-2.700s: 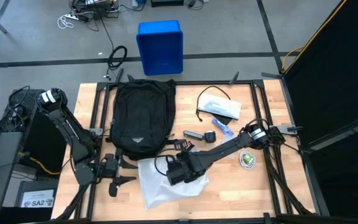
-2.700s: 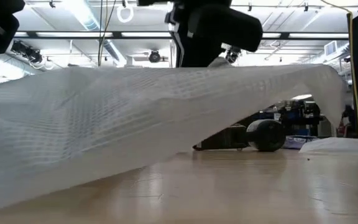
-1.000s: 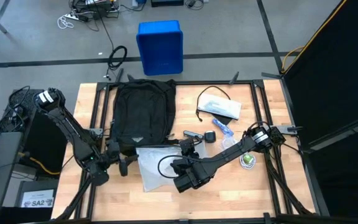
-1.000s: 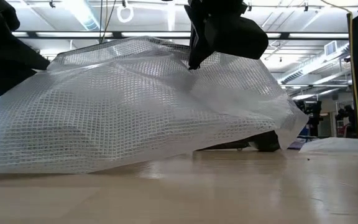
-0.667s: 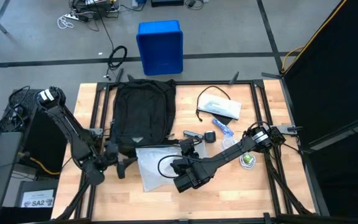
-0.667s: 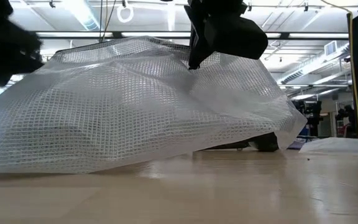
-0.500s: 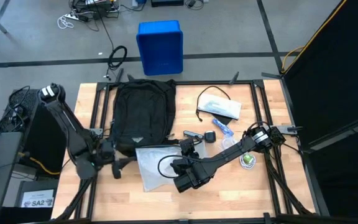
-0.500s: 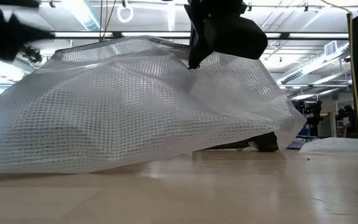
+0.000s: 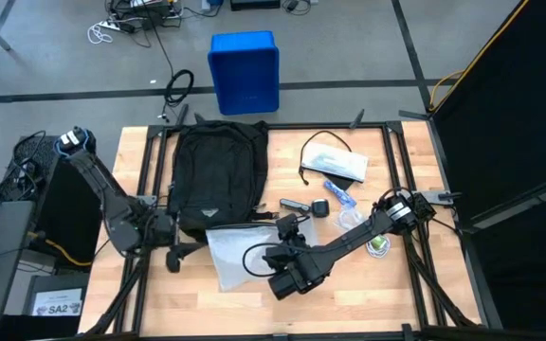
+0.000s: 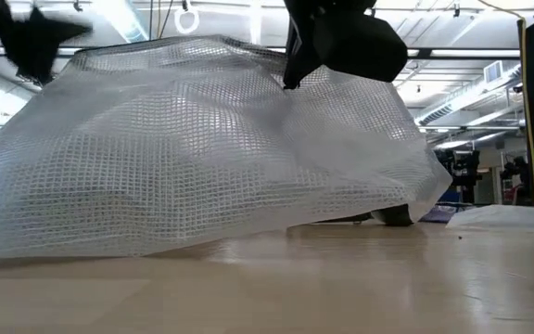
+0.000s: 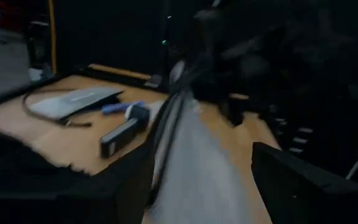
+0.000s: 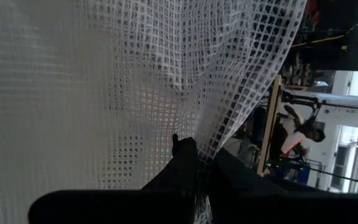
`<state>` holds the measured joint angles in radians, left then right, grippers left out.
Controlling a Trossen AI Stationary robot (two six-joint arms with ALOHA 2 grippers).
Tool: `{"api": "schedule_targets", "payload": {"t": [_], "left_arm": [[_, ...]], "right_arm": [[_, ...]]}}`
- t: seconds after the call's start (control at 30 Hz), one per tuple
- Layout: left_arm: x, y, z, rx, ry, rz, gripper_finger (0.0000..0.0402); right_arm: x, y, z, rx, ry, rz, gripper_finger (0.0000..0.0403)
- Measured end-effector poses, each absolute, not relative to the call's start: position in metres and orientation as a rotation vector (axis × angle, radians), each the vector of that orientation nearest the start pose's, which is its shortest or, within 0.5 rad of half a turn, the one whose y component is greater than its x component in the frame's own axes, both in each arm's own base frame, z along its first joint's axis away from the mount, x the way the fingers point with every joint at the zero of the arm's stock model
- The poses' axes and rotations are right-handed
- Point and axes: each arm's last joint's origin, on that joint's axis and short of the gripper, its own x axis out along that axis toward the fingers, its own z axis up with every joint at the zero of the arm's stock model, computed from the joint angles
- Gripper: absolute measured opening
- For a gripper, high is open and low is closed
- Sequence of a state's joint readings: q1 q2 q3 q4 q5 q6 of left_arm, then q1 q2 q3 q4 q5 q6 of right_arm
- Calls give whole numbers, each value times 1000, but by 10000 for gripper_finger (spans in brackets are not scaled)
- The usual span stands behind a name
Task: Unpack backpack
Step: Put the mini fan into the zip bag
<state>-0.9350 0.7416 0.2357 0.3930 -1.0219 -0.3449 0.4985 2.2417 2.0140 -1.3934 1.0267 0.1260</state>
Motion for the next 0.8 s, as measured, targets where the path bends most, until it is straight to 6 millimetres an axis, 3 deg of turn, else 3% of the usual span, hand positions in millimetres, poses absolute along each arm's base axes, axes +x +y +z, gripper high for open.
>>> {"api": "schedule_targets", "payload": {"t": [0.17,0.47,0.8], "left_arm": [[98,-84,168,-416,-46,70,236],[100,-88,163,-485,7,49,236],[109,-82,154,-514,26,164,236]], "right_arm": [[389,187,231,-1032,1145,-469,0],[389,185,232,-1022,1147,-488,0],[390,182,232,-1026,1139,-505,0]]}}
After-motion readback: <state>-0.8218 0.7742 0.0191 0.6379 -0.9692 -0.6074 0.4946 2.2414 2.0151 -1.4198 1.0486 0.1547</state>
